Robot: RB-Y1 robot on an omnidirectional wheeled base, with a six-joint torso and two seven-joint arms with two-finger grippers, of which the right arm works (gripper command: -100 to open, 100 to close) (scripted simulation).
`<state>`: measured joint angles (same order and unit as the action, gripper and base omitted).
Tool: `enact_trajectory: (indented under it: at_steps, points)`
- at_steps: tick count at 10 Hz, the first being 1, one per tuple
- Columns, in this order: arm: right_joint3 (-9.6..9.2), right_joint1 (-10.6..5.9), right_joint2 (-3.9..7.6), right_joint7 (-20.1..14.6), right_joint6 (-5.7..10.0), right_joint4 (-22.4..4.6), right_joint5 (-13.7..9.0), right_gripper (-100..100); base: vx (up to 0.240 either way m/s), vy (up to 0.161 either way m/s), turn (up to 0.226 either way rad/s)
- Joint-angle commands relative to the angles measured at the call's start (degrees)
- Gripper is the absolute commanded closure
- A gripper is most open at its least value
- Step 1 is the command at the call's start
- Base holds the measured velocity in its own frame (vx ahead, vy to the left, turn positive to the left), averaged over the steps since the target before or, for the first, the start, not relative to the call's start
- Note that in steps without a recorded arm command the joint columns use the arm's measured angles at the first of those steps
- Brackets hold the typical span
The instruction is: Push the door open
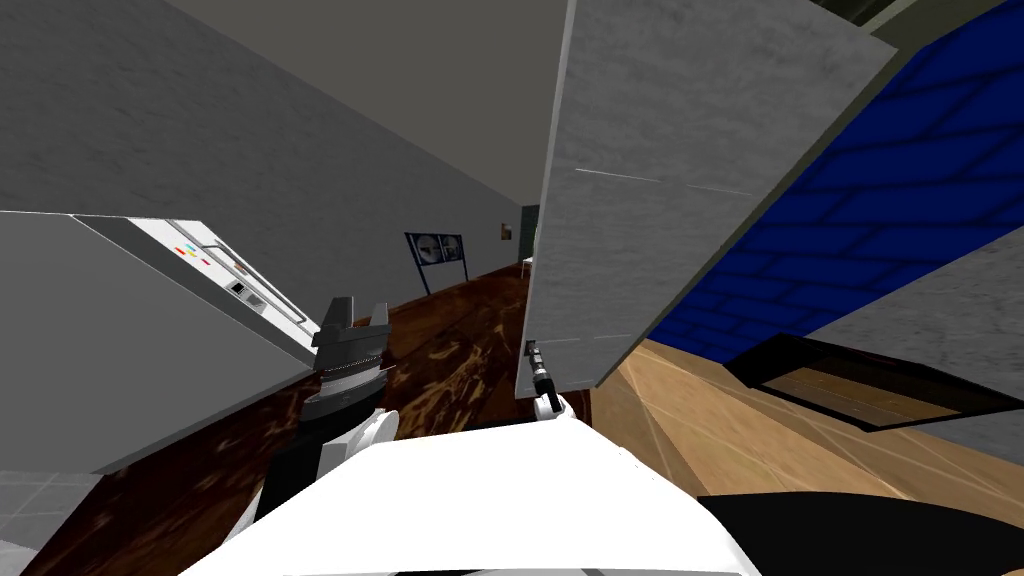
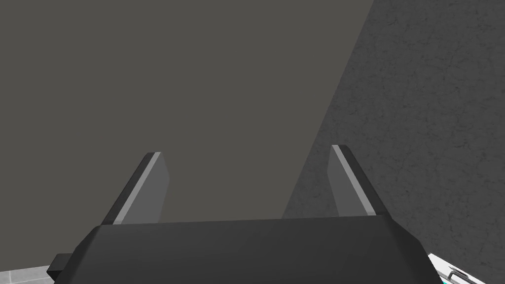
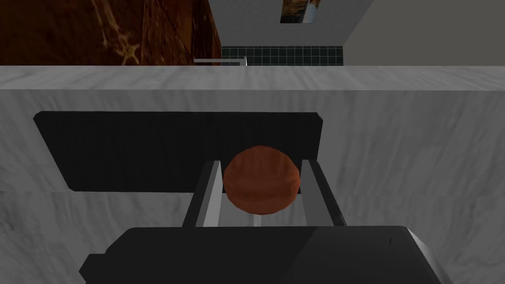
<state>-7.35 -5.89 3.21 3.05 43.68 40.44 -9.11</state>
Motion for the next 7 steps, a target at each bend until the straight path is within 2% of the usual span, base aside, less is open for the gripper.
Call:
enact_trajectory:
  at_steps: [1,4,5,7]
  points:
    - [1.57,-0.18,0.29,0.3,0.45,0.0,-0.5,100,0.193,0.107,-0.083]
    - [3.48,-0.44,-0.14,0.9,0.61,-0.4,-1.2,100,0.197,0.122,-0.066]
    - [3.0,-0.2,0.01,0.6,0.49,-0.6,-1.1,100,0.1,0.045,-0.032]
    - [4.7,-0.3,0.76,1.1,0.52,-0.5,-1.9,100,0.181,0.086,-0.057]
